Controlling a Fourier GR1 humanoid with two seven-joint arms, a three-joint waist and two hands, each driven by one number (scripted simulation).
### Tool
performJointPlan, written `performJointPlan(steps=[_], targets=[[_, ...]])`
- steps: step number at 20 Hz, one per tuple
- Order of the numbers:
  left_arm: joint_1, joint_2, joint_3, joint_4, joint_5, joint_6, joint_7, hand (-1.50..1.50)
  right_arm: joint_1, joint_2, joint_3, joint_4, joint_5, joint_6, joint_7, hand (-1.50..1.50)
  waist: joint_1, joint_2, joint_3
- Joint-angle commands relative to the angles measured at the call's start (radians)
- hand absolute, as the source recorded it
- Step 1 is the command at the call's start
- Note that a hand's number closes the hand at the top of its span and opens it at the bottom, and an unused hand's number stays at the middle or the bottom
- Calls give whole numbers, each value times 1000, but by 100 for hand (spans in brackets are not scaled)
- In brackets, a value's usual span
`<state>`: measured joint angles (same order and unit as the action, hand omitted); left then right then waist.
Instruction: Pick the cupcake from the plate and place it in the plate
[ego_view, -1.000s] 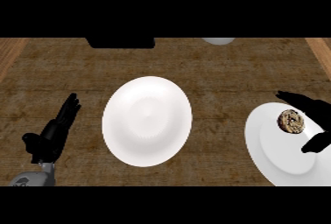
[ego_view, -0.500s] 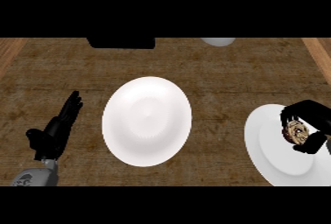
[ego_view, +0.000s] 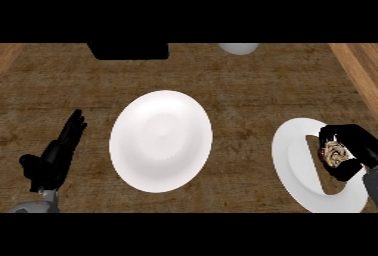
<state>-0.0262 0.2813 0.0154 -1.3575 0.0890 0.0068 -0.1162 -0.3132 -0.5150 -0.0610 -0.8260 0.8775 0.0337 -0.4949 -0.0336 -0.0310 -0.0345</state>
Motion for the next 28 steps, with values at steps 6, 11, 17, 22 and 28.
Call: performJointPlan(steps=[6, 11, 17, 22, 28], targets=[[23, 1, 20, -1, 13, -7, -15, 0, 230, 159, 7, -509, -53, -35, 268, 150, -33, 8, 28], [24, 4, 17, -20, 3, -7, -3, 0, 389, 197, 65, -935, -45, 16, 418, 150, -17, 14, 30], [2, 3, 12, -22, 13, -41, -7, 0, 429, 243, 88, -1319, -30, 47, 576, 150, 12, 23, 33], [-11, -27, 7, 4, -32, -9, -29, 0, 417, 303, 183, -1488, 21, 144, 727, 150, 32, 30, 34], [-6, -2, 26, -38, -9, -59, 25, 0, 212, 415, 379, -1454, 175, 238, 940, 150, 46, 30, 33]])
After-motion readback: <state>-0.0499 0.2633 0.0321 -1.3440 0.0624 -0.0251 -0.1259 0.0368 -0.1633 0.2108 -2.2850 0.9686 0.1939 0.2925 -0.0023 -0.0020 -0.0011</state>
